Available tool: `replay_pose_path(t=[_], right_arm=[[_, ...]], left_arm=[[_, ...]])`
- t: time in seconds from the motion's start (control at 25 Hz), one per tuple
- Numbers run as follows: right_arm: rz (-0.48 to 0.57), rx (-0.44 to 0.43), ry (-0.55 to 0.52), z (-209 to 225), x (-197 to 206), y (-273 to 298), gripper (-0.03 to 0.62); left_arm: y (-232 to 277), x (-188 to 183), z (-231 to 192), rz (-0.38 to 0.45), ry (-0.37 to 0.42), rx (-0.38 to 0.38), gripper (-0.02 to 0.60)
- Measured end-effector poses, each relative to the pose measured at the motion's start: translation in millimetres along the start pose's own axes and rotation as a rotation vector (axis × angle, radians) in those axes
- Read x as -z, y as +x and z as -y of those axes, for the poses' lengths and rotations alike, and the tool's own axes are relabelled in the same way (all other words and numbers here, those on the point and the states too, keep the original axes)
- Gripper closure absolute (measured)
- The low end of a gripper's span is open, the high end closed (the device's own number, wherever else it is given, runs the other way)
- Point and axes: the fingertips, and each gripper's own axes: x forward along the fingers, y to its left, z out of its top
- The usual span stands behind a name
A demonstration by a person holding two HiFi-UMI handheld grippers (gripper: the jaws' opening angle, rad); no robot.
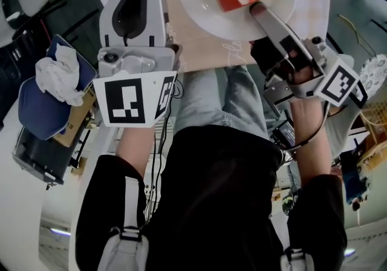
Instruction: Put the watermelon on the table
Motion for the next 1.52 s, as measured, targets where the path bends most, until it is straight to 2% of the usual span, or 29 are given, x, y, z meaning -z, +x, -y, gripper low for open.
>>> replay_pose_path(t=[0.32, 0.68, 0.92, 1.52], right_arm=[[0.002, 0.015, -0.027, 13.8, 0.6, -6.1, 0.565], [0.027, 0.025, 0.004, 49.6, 4.2, -1.5, 0.565], [0.011, 0.039, 0.021, 82.1, -2.1, 14.1, 0.565], [-0.029, 0.065, 0.051, 127.6, 0.1, 24.5, 0.565]], left_arm=[[2.8, 12.2, 5.7, -0.016, -0.003, 0.015, 0.574], [16.4, 36.8, -1.5, -0.038, -0.005, 0.034, 0.574], [39.4, 53.6, -15.0, -0.061, 0.002, 0.035, 0.574], [59.0, 76.4, -19.7, -0.083, -0.009, 0.054, 0.574]])
